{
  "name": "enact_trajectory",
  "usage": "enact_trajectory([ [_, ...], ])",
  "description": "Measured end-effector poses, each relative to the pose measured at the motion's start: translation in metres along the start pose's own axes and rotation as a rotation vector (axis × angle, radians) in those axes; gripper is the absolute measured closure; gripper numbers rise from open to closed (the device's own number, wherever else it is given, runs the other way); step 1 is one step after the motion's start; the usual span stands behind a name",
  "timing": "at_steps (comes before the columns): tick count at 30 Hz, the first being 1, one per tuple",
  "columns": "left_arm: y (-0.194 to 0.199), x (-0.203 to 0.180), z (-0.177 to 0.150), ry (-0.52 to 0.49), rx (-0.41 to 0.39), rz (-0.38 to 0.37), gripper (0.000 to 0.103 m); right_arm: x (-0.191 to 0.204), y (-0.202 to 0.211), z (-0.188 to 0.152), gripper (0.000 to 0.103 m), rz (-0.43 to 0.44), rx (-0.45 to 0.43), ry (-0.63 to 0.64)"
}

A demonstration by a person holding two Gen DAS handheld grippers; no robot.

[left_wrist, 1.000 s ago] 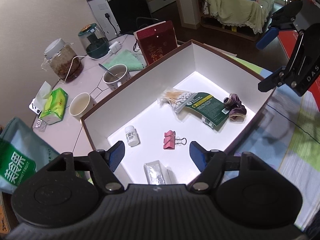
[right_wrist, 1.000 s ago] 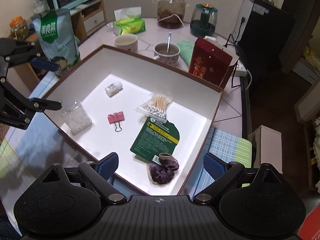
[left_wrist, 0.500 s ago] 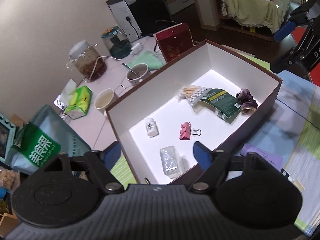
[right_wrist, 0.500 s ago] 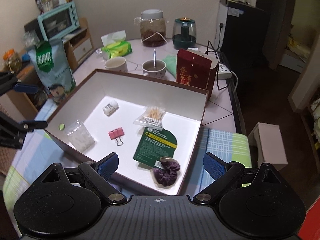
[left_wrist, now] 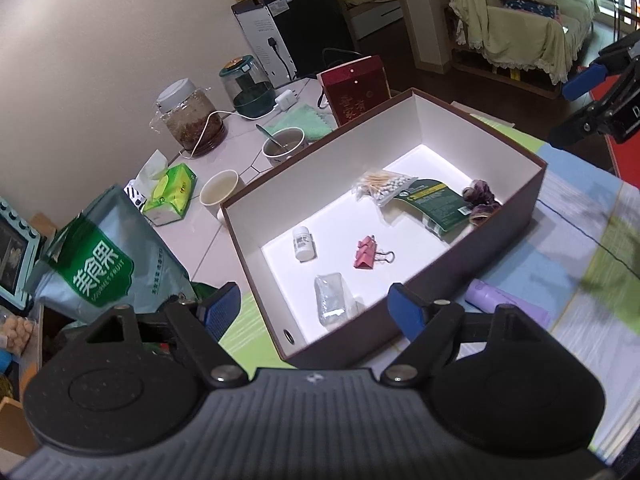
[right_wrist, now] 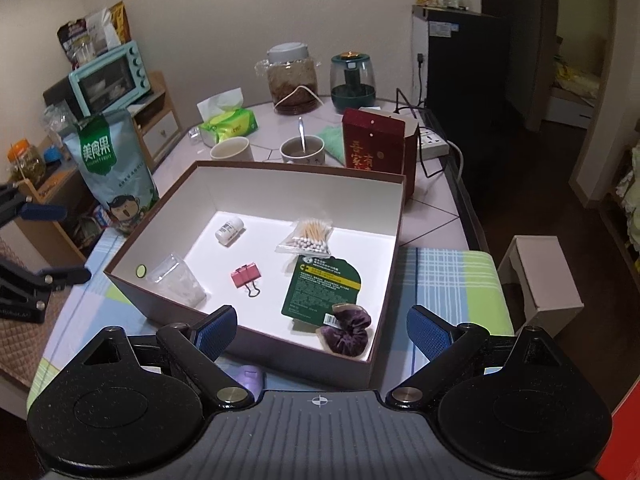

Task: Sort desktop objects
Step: 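Lift both open grippers up out of the box, then move both open grippers down over the lotion tube and claw clip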

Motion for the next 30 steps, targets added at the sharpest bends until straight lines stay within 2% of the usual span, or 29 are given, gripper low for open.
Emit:
enact_trajectory([
  [12,0.013,-0.043,-0.056,-0.043,0.045,-0.095,0.023,-0.002,0.022,-0.048,0.009,-0.021,0.034,-0.056],
  [20,0.007,-0.069,-0.092,0.008,0.095,-0.185,0.023,-0.002,0.033,-0.080,0.009,-0.042,0.054,-0.101],
  [30,0.006,-0.098,-0.120,0.043,0.121,-0.263,0.023,-0.008,0.035,-0.128,0.009,-0.042,0.132,-0.227],
])
Point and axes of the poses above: each gripper's, at about its wrist camera, not at the fingertips, and y roughly against the way its jaws point, x to its left, z to its top, the point moved 2 cm from there along -y, roughly the way its jaws point, and after that the axes turned 1 degree about x, right-handed, at the moved point
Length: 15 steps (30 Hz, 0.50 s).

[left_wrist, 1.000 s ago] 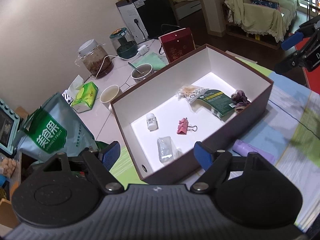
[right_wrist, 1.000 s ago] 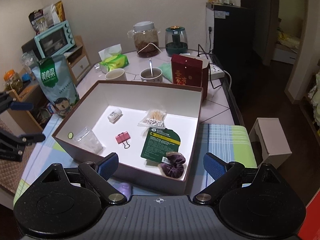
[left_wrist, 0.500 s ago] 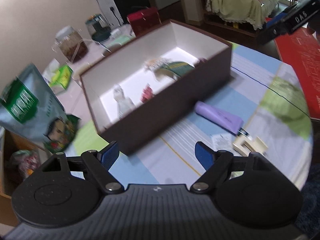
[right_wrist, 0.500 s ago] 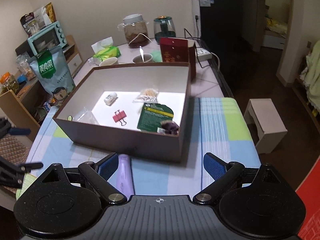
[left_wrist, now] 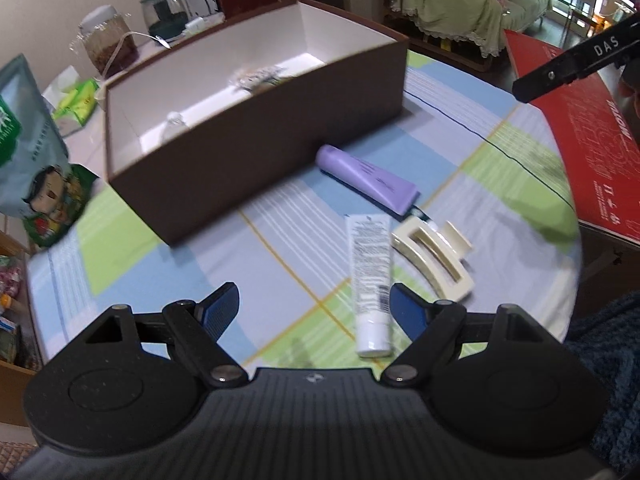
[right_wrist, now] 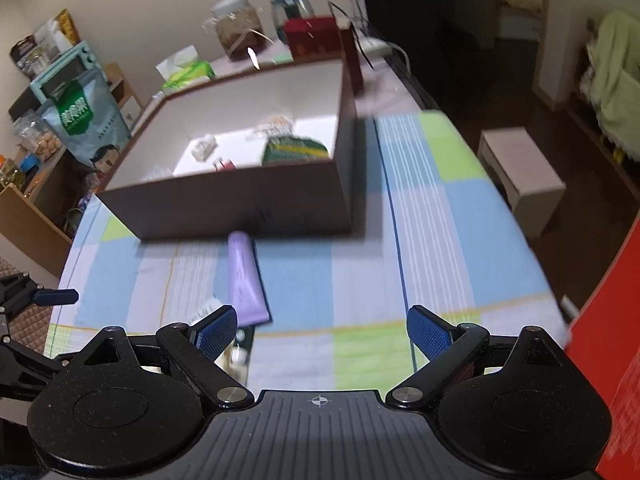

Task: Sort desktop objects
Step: 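Move both open grippers down over the lotion tube and claw clip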

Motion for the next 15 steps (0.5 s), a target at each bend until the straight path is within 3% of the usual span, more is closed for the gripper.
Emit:
enact_trajectory([
  [15,-0.045,-0.024,-0.004,-0.006,0.051,-0.087,0.037,-0.004,-0.019,-0.036,0.009,0.010,0.086,-0.088],
])
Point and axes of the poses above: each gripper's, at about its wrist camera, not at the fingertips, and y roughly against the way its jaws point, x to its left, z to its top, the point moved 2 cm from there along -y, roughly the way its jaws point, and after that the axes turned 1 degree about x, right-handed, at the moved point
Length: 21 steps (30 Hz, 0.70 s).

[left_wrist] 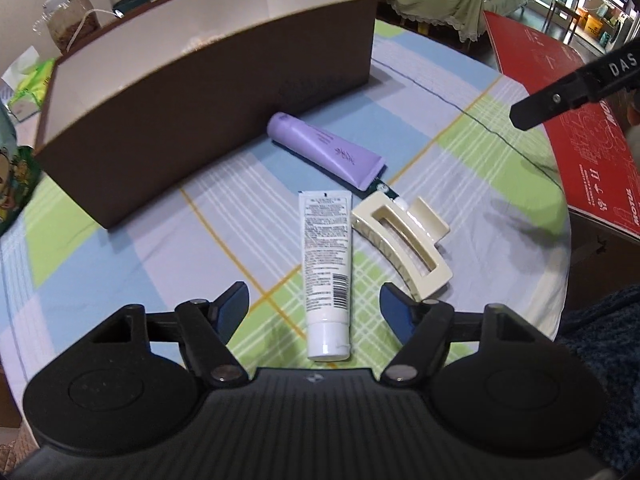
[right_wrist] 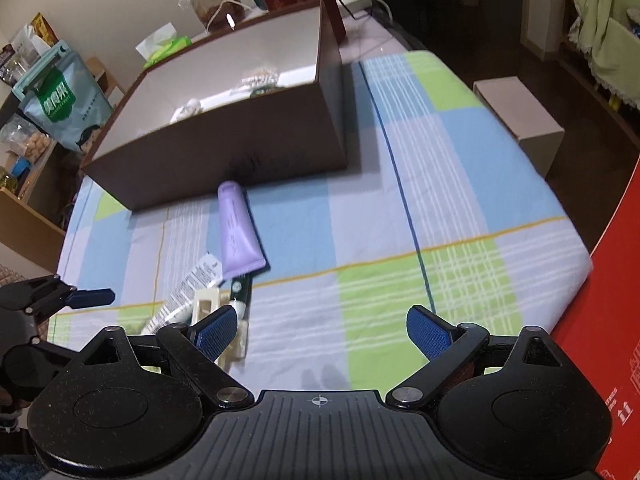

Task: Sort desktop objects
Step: 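Move both open grippers down over the lotion tube and claw clip, then grasp the white lotion tube with the left gripper while the right grasps the cream claw clip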

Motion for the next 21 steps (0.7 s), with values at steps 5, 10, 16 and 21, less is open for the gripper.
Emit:
enact_trajectory([
  [5,-0.016,-0.002,-0.001,-0.012,0.023,-0.021,0.045,-0.003,-0.004,-0.004,0.009,-0.001,0.014,-0.016],
  [10,-0.037,-0.001,0.001,-0.012,0.054,-0.017,0.066,-0.004,-0.009,-0.005,0.009,-0.003,0.025,-0.026],
  [16,-0.043,0.001,-0.003,-0.001,0.054,-0.044,0.076,-0.003,-0.013,-0.006,0.009,-0.004,0.035,-0.029],
  [21,-0.033,0.012,-0.018,0.029,0.066,-0.011,0.077,0.001,-0.017,-0.007,0.009,0.007,0.036,-0.023],
])
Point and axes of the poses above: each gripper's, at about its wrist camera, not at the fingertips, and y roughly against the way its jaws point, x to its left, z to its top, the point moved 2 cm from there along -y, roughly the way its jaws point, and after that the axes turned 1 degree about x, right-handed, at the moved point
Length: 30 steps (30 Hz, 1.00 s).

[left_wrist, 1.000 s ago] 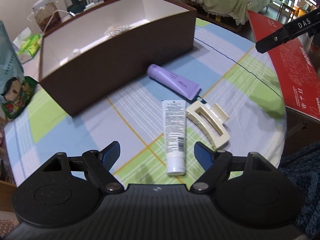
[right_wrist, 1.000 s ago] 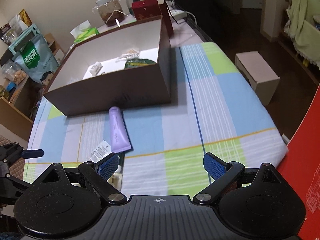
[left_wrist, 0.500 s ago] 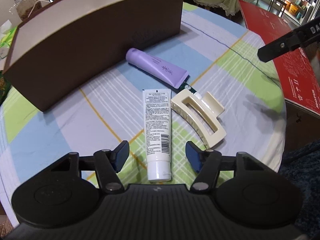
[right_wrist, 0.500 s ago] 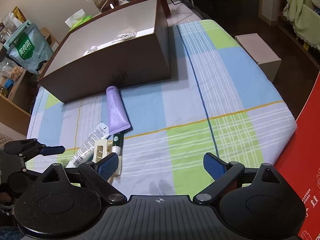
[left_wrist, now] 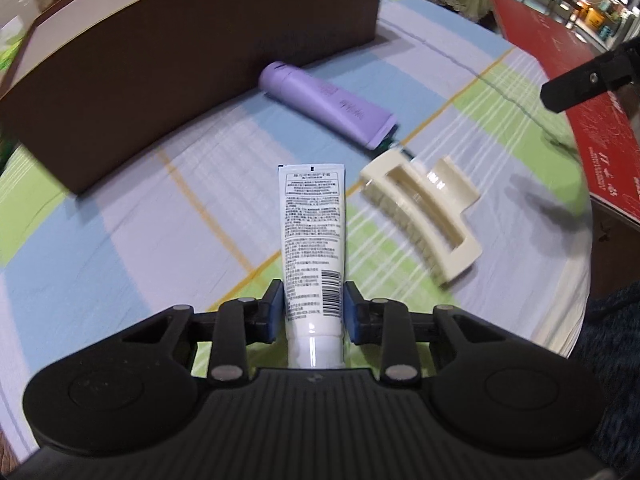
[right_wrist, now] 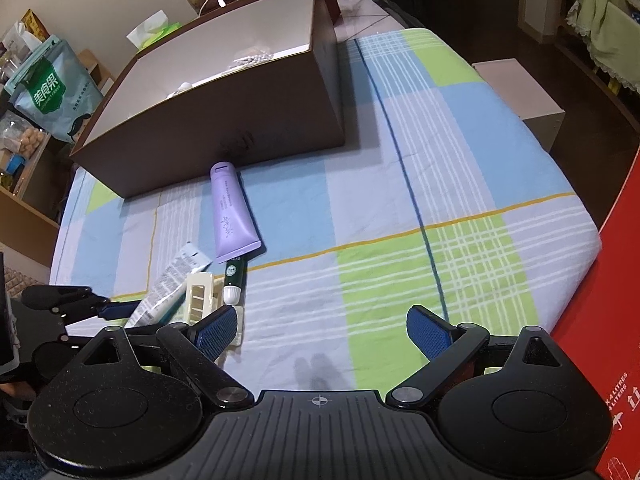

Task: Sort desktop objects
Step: 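Grasp the white lotion tube with the left gripper while the right grasps the cream claw clip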

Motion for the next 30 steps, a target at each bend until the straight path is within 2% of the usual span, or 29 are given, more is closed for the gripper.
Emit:
enact_trajectory([
  [8,0.015,0.032,-0.031,0.114,0.033,0.044,0.076,0.024,-0.019,-0.005,0.010,0.123,0.027,0.032],
  [9,0.016,0.034,-0.033,0.125,0.034,0.045,0.076,0.027,-0.023,-0.006,0.025,0.141,0.034,0.035],
  [10,0.016,0.036,-0.035,0.133,0.034,0.047,0.076,0.031,-0.029,-0.007,0.053,0.166,0.051,0.038],
  [11,0.017,0.038,-0.037,0.140,0.034,0.049,0.076,0.034,-0.034,-0.008,0.060,0.191,0.068,0.040],
  [13,0.018,0.039,-0.039,0.147,0.031,0.051,0.076,0.038,-0.045,-0.010,0.061,0.220,0.096,0.025],
  [17,0.019,0.040,-0.042,0.156,0.025,0.048,0.076,0.046,-0.060,-0.012,0.064,0.202,0.095,0.057],
  [18,0.018,0.039,-0.043,0.157,0.023,0.047,0.076,0.047,-0.063,-0.012,0.081,0.203,0.096,0.062],
  [19,0.018,0.040,-0.043,0.158,0.022,0.045,0.076,0.049,-0.066,-0.012,0.093,0.210,0.101,0.076],
  [21,0.018,0.040,-0.043,0.157,0.022,0.043,0.076,0.055,-0.071,-0.012,0.098,0.215,0.105,0.114],
  [24,0.018,0.041,-0.043,0.155,0.021,0.039,0.075,0.068,-0.069,-0.015,0.100,0.159,0.086,0.251],
  [30,0.018,0.040,-0.043,0.151,0.015,0.038,0.075,0.105,-0.054,-0.036,0.102,-0.017,-0.011,0.684],
])
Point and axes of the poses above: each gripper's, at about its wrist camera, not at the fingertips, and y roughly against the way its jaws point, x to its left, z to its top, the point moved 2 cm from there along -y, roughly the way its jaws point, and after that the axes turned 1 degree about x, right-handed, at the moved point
